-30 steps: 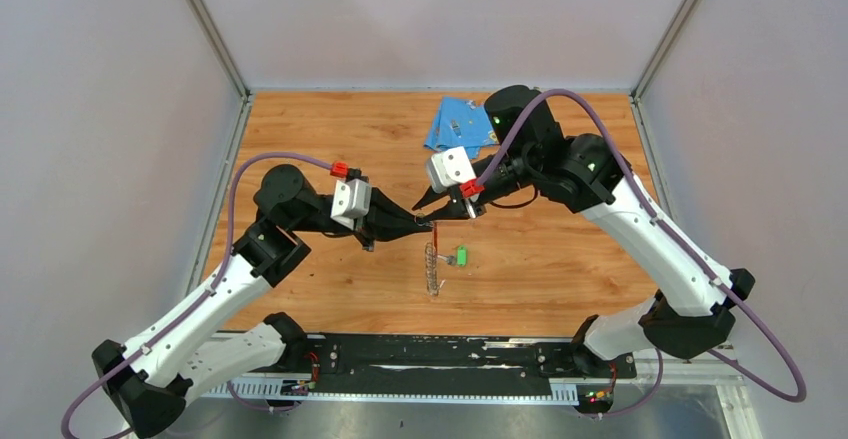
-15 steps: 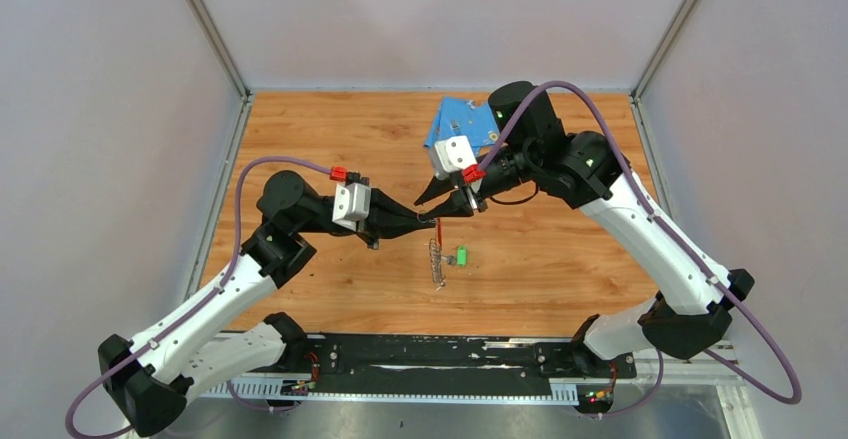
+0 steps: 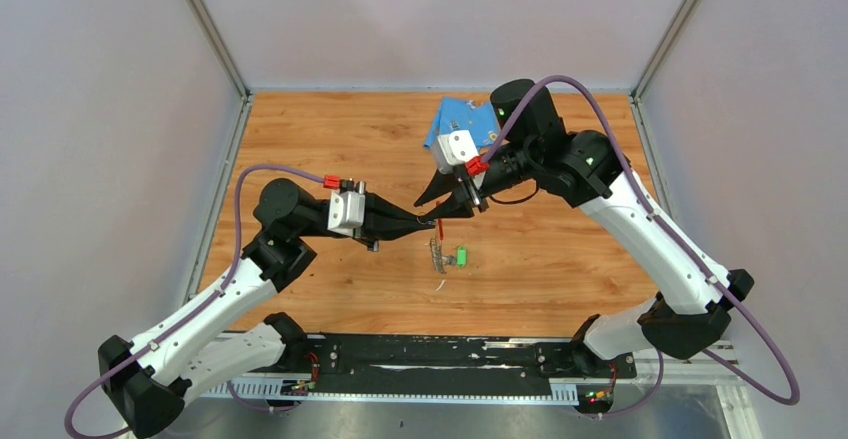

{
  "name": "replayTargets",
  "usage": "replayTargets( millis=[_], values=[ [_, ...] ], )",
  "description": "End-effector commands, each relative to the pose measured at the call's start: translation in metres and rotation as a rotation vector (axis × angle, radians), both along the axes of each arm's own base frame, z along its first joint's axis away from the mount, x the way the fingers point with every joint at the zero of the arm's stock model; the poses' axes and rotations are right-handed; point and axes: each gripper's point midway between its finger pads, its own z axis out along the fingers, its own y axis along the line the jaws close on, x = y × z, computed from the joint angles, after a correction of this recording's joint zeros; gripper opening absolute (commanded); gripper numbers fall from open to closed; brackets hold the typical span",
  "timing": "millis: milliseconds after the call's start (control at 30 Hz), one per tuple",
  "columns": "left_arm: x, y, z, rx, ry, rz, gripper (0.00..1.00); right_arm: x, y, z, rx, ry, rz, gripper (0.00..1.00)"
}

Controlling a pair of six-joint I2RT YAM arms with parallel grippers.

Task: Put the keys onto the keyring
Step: Insert the key onto the keyring.

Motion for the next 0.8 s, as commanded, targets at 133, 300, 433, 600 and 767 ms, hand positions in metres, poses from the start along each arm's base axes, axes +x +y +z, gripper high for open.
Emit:
replayTargets(
  millis=[133, 300, 433, 600, 767],
  values=[
    [-0.008, 0.008, 0.041, -0.128, -0.091, 0.018, 0.0, 0.0, -0.009, -0.01, -0.036, 0.086, -0.007, 0.32],
    [-0.008, 0.009, 0.045, -0.14, -0.092, 0.02, 0.0, 0.001, -0.012, -0.007, -0.029, 0.099, -0.011, 0.32],
    [-0.012, 0.009, 0.047, -0.147, -0.115, 0.002, 0.0, 0.002, -0.011, -0.008, -0.029, 0.112, -0.009, 0.33],
    [-0.019, 0.007, 0.046, -0.15, -0.169, -0.038, 0.0, 0.002, -0.007, -0.011, -0.038, 0.148, 0.009, 0.35],
    [-0.027, 0.007, 0.045, -0.149, -0.219, -0.071, 0.0, 0.0, -0.005, -0.015, -0.042, 0.188, 0.043, 0.35]
  ],
)
